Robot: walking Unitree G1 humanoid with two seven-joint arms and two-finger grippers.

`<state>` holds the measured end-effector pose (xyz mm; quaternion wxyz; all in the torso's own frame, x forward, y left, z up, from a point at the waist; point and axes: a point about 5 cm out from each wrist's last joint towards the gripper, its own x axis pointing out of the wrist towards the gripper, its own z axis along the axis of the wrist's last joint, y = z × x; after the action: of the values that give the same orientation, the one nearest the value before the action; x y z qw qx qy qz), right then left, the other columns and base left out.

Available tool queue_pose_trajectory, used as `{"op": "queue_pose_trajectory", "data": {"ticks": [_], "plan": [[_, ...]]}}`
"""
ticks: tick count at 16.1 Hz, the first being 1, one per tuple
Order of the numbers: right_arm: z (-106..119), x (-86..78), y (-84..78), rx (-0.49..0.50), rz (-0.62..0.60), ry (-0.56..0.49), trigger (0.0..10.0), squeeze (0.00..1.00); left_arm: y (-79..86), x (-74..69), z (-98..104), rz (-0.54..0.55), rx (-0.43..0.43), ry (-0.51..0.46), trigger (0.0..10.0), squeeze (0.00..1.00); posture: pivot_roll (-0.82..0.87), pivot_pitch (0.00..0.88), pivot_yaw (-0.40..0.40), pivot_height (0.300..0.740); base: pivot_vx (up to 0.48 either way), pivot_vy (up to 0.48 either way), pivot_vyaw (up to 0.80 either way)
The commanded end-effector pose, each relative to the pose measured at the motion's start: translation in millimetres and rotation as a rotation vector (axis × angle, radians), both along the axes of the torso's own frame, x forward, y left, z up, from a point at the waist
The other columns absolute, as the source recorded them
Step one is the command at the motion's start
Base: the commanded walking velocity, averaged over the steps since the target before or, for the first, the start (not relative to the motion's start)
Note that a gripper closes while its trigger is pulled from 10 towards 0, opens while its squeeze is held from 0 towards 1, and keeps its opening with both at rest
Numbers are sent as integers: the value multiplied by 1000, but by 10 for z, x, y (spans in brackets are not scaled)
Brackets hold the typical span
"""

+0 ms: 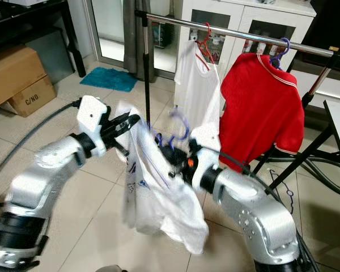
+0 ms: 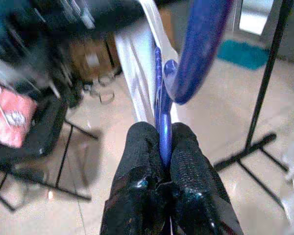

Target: Hang hanger

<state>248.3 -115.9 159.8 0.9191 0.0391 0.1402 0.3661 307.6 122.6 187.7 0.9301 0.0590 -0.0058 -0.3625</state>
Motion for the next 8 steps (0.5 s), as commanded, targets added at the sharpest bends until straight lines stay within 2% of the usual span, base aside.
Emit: {"op": "queue_pose_trajectory", "data": {"ticks": [1, 3, 5, 6, 7, 8], "plan": [[-77, -25, -51, -78, 22, 31, 0, 0, 20, -64, 195, -88, -23, -12, 0, 0, 81, 0, -8, 740, 0, 0, 0], [-122, -62, -91, -119, 56, 53, 0, 0, 118, -67, 323, -102, -25, -15, 0, 0, 81, 0, -8, 740, 0, 0, 0], [-121, -86, -115, -124, 80, 56, 0, 0, 227, -25, 397, -58, -8, -27, 0, 0, 83, 0, -9, 740, 0, 0, 0], [-103, -100, -141, -119, 97, 51, 0, 0, 334, 20, 408, -4, 40, -33, 0, 0, 83, 0, -9, 740, 0, 0, 0], [-63, -126, -187, -108, 124, 42, 0, 0, 527, 93, 414, 101, 122, -41, 0, 0, 83, 0, -9, 740, 0, 0, 0], [-45, -136, -205, -103, 134, 38, 0, 0, 601, 120, 412, 144, 150, -44, 0, 0, 83, 0, -9, 740, 0, 0, 0]]}}
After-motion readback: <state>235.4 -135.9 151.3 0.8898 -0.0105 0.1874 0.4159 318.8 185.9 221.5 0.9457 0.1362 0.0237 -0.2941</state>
